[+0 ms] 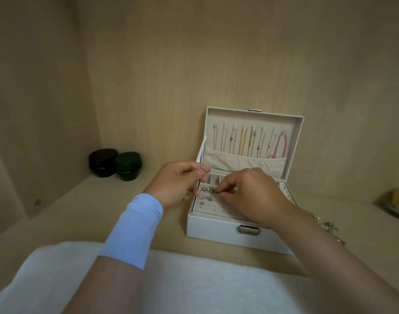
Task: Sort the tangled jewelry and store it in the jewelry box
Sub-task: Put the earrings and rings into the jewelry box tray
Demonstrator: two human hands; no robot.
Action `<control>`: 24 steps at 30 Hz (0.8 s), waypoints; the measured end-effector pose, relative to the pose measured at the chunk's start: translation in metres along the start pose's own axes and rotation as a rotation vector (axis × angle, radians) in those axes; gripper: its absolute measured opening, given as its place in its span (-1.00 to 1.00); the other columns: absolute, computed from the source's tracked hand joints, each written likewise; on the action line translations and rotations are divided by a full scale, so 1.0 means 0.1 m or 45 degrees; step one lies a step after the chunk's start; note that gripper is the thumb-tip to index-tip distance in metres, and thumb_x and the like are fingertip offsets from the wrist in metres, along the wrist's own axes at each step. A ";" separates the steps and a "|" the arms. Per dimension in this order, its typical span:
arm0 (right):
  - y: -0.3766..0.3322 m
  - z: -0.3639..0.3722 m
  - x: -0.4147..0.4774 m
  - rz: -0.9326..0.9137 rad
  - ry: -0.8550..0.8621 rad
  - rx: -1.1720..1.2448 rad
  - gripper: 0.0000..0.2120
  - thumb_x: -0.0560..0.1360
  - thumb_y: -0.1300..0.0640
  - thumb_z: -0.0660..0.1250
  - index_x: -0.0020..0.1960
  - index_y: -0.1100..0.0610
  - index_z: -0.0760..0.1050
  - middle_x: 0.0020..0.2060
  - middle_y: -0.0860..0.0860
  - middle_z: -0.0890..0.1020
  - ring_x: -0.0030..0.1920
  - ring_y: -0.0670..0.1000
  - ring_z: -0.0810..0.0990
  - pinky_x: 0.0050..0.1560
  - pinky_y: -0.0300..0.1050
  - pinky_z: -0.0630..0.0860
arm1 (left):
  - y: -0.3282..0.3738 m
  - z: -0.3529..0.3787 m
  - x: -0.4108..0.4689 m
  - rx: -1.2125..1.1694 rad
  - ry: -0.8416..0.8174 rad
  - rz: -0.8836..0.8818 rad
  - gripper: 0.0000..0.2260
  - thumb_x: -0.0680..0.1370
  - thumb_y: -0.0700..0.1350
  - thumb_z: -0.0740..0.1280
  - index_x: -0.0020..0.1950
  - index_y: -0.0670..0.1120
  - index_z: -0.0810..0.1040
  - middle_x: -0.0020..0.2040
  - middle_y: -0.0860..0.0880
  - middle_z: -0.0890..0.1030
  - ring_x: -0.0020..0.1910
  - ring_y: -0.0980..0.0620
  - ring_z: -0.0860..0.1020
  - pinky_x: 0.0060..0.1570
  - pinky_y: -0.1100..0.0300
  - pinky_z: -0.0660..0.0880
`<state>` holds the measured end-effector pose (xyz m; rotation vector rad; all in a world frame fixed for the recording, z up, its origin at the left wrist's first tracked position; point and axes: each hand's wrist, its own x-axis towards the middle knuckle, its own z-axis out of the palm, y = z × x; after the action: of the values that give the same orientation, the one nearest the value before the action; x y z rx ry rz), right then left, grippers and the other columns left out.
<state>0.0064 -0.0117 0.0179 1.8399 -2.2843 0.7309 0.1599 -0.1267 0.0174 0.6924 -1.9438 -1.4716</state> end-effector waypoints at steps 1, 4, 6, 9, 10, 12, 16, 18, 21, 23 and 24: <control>0.00 0.01 -0.01 -0.009 0.017 -0.057 -0.91 0.51 -0.02 0.42 -0.04 -0.14 0.71 -0.14 -0.24 0.71 -0.10 -0.18 0.63 -0.07 -0.14 0.56 | -0.01 0.00 0.00 -0.006 0.007 0.003 -0.81 0.64 -0.20 0.26 0.05 -0.02 0.66 -0.17 0.07 0.66 -0.43 0.15 0.54 -0.47 0.37 0.38; 0.00 0.07 -0.01 -0.069 0.050 -0.182 -0.92 0.51 -0.05 0.41 -0.05 -0.15 0.69 -0.12 -0.21 0.68 -0.09 -0.15 0.60 -0.19 -0.19 0.44 | -0.03 0.01 0.01 -0.006 0.015 0.015 -0.81 0.63 -0.19 0.27 0.01 0.01 0.66 -0.18 0.08 0.67 -0.43 0.14 0.53 -0.46 0.37 0.39; 0.00 0.09 0.00 -0.084 0.068 -0.207 -0.93 0.51 -0.04 0.41 -0.06 -0.15 0.68 -0.11 -0.19 0.66 -0.09 -0.14 0.59 -0.25 -0.22 0.35 | -0.05 0.01 0.03 0.006 0.014 0.022 -0.81 0.63 -0.19 0.27 0.00 0.02 0.66 -0.17 0.06 0.67 -0.42 0.13 0.53 -0.46 0.37 0.38; 0.00 0.11 0.01 -0.069 0.091 -0.207 -0.94 0.51 -0.05 0.41 -0.08 -0.14 0.67 -0.10 -0.19 0.65 -0.08 -0.16 0.58 -0.28 -0.29 0.31 | -0.08 0.01 0.05 0.009 0.022 0.029 -0.83 0.63 -0.22 0.27 0.04 -0.07 0.66 -0.15 -0.01 0.65 -0.43 0.09 0.51 -0.46 0.41 0.38; 0.00 0.12 0.01 -0.058 0.091 -0.196 -0.94 0.50 -0.05 0.41 -0.08 -0.14 0.67 -0.10 -0.20 0.65 -0.08 -0.17 0.57 -0.28 -0.35 0.29 | -0.08 0.01 0.05 0.009 0.030 0.032 -0.83 0.63 -0.23 0.27 0.05 -0.09 0.66 -0.15 -0.02 0.65 -0.43 0.08 0.50 -0.46 0.43 0.37; 0.01 0.12 0.01 -0.038 0.076 -0.185 -0.95 0.50 -0.05 0.41 -0.09 -0.13 0.66 -0.11 -0.21 0.65 -0.09 -0.18 0.56 -0.27 -0.42 0.26 | -0.08 0.01 0.06 0.018 0.043 0.045 -0.83 0.63 -0.22 0.27 0.05 -0.08 0.66 -0.15 -0.02 0.65 -0.43 0.08 0.50 -0.45 0.45 0.37; 0.02 0.08 0.01 -0.048 0.039 -0.224 -0.93 0.50 -0.04 0.41 -0.11 -0.10 0.67 -0.14 -0.21 0.65 -0.10 -0.17 0.58 -0.21 -0.24 0.44 | -0.08 0.01 0.06 0.020 0.062 0.058 -0.83 0.63 -0.22 0.27 0.07 -0.09 0.66 -0.14 -0.02 0.66 -0.43 0.09 0.50 -0.44 0.45 0.37; 0.01 0.09 0.01 -0.052 0.041 -0.232 -0.93 0.50 -0.03 0.41 -0.11 -0.09 0.66 -0.13 -0.19 0.65 -0.11 -0.16 0.58 -0.18 -0.20 0.46 | -0.08 0.02 0.06 0.006 0.073 0.064 -0.83 0.63 -0.22 0.27 0.06 -0.09 0.66 -0.15 -0.01 0.65 -0.43 0.09 0.50 -0.45 0.45 0.37; -0.02 0.12 0.01 -0.032 0.086 -0.225 -0.92 0.49 -0.03 0.41 -0.14 -0.09 0.66 -0.16 -0.18 0.65 -0.13 -0.15 0.56 -0.23 -0.20 0.42 | -0.07 0.03 0.06 -0.004 0.091 0.070 -0.83 0.63 -0.22 0.27 0.05 -0.08 0.66 -0.16 0.00 0.65 -0.43 0.09 0.50 -0.44 0.44 0.38; 0.00 0.12 0.01 -0.018 0.060 -0.199 -0.93 0.49 -0.03 0.41 -0.14 -0.09 0.66 -0.17 -0.19 0.65 -0.14 -0.16 0.57 -0.22 -0.21 0.43 | -0.06 0.03 0.06 -0.006 0.091 0.075 -0.83 0.63 -0.22 0.27 0.05 -0.08 0.66 -0.16 0.00 0.65 -0.42 0.09 0.50 -0.44 0.44 0.38; 0.01 0.11 0.01 -0.014 0.036 -0.187 -0.93 0.50 -0.03 0.41 -0.14 -0.09 0.65 -0.18 -0.20 0.65 -0.13 -0.17 0.57 -0.20 -0.21 0.45 | -0.06 0.03 0.06 -0.004 0.089 0.076 -0.83 0.63 -0.22 0.27 0.06 -0.08 0.66 -0.16 0.00 0.65 -0.42 0.09 0.50 -0.43 0.44 0.38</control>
<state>0.0072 -0.0173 0.0087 1.7640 -2.2436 0.5669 0.1540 -0.1302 0.0115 0.6695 -1.8930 -1.3956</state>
